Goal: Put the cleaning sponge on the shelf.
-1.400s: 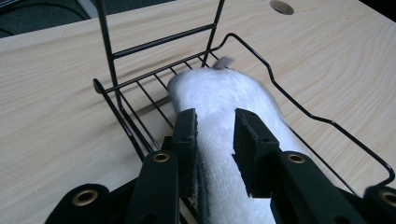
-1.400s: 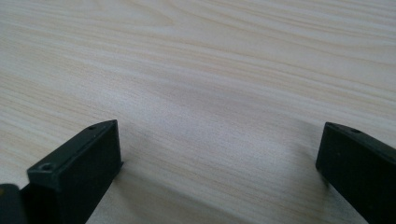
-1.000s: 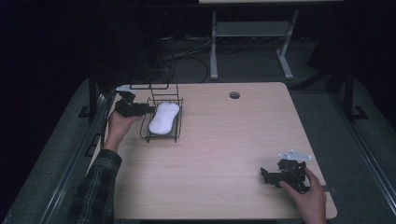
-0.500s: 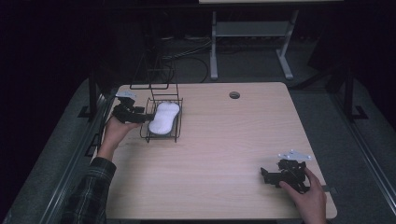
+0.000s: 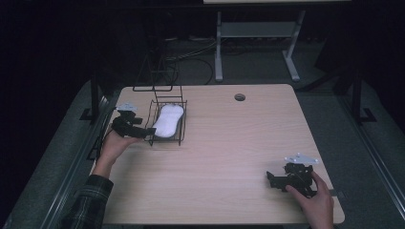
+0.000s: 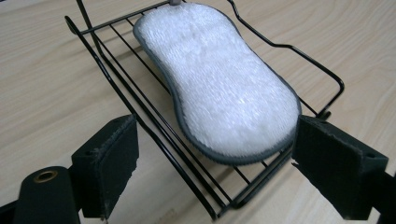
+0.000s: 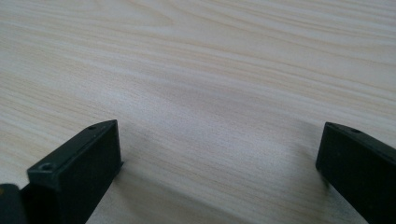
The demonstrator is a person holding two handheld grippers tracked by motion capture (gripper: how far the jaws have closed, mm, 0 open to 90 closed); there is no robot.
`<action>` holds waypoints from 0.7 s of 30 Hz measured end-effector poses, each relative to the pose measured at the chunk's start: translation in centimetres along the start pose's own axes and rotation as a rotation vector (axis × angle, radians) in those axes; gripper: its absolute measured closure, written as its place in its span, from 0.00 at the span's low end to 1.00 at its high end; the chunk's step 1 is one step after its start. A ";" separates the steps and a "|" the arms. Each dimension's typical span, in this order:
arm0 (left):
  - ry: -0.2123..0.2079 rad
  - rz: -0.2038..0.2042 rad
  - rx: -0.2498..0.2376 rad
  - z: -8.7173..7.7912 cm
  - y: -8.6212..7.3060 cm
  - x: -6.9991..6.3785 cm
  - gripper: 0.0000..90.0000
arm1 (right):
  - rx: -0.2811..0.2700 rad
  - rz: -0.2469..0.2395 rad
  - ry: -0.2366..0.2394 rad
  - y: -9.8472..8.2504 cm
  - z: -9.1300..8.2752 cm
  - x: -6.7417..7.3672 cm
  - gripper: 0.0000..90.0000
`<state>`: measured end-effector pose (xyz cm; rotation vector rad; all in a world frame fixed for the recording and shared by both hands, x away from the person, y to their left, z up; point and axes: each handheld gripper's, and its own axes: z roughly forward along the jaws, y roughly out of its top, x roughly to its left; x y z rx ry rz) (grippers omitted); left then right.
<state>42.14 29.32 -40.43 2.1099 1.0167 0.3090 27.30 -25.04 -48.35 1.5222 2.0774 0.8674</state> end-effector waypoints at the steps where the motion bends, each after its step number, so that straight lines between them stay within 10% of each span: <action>1: 0.000 0.008 0.003 -0.1 -0.1 -0.1 0.15 | 0.000 0.000 0.000 0.0 0.0 0.0 0.00; 21: -0.006 0.075 0.021 -2.2 -4.6 -5.1 0.16 | 0.000 0.000 0.000 0.0 0.0 0.0 0.00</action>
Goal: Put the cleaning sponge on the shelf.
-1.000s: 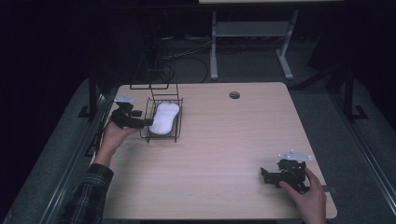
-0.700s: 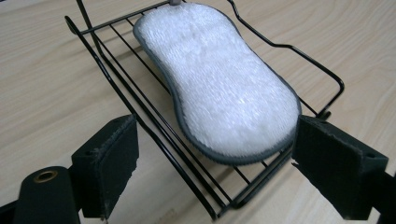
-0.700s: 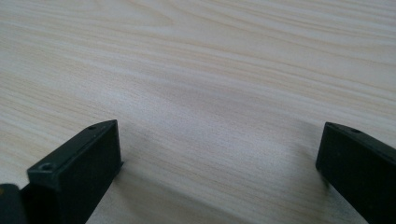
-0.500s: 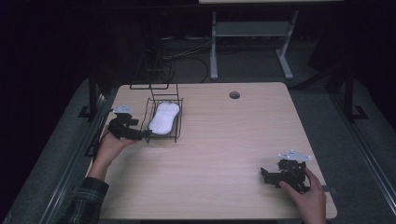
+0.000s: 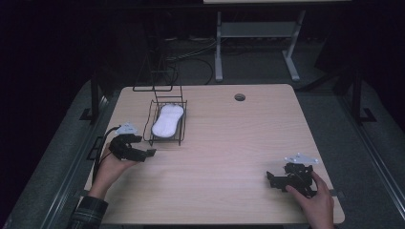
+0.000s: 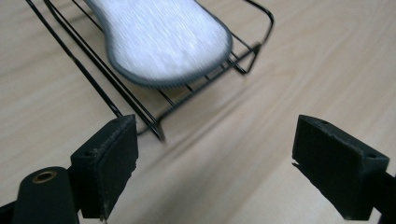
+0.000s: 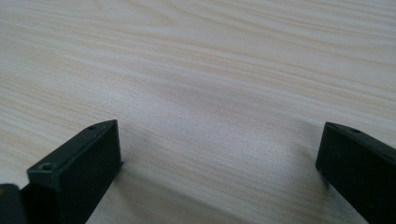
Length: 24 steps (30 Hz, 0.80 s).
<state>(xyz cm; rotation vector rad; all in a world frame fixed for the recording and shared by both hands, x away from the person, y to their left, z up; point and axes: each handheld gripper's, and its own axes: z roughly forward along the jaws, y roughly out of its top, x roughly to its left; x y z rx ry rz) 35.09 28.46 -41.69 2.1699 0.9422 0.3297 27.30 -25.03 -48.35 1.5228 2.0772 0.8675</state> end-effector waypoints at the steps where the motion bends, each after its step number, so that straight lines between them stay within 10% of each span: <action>1: -0.005 0.004 0.002 0.0 -0.2 -0.2 0.16 | 0.000 0.000 0.000 0.0 0.0 0.0 0.00; 24: 0.007 0.053 0.052 0.6 -5.2 -4.3 0.16 | 0.000 0.000 0.000 0.0 0.0 0.0 0.00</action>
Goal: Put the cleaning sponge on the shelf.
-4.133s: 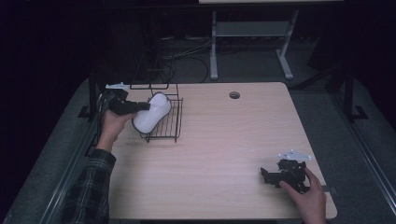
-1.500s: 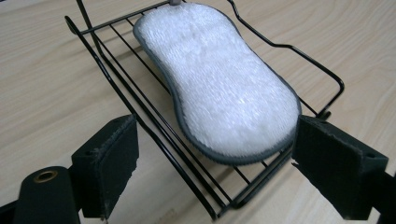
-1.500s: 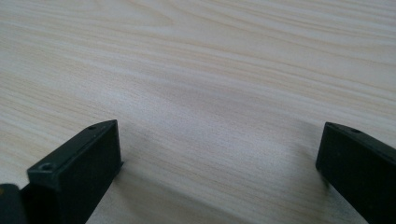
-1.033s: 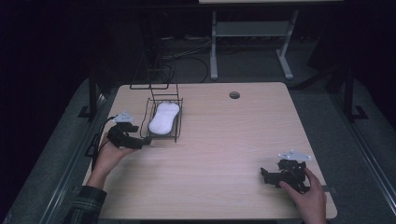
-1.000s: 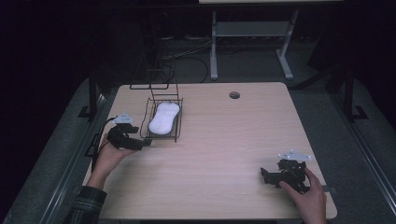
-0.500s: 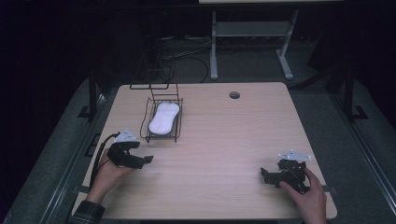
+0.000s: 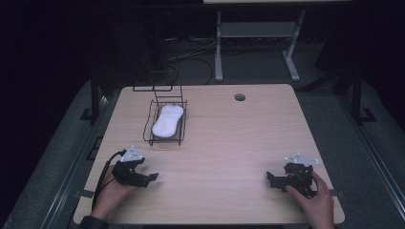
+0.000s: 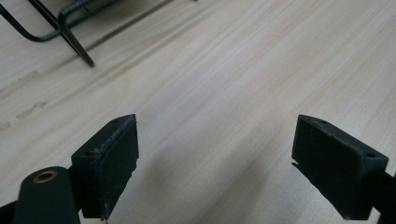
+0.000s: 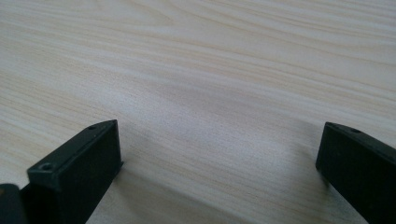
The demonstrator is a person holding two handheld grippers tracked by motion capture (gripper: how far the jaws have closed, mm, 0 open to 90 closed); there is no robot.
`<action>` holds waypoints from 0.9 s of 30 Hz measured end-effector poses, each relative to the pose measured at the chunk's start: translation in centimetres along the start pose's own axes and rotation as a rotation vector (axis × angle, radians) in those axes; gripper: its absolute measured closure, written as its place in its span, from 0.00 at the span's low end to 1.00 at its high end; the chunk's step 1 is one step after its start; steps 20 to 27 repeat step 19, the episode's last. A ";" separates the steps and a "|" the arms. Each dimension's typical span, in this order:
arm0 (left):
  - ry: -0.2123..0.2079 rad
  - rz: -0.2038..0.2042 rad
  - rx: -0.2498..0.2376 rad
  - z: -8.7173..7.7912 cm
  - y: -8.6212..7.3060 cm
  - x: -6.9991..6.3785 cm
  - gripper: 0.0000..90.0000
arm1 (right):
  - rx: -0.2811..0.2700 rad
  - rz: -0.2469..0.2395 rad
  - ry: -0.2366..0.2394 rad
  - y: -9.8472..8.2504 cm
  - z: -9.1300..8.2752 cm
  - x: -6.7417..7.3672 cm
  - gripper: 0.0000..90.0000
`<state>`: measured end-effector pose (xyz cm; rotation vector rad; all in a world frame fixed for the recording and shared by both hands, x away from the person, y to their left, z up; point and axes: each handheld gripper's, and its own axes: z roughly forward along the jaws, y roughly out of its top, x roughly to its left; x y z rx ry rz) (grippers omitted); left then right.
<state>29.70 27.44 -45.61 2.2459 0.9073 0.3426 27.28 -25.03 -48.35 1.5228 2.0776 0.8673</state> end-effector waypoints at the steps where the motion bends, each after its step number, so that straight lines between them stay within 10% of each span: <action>1: 0.004 0.007 0.004 0.1 -0.1 -0.1 0.16 | 0.000 0.000 0.000 0.0 0.0 0.0 0.00; 27: 0.000 0.027 -0.059 0.6 -2.1 -0.2 0.15 | 0.000 0.000 0.000 0.0 0.0 0.0 0.00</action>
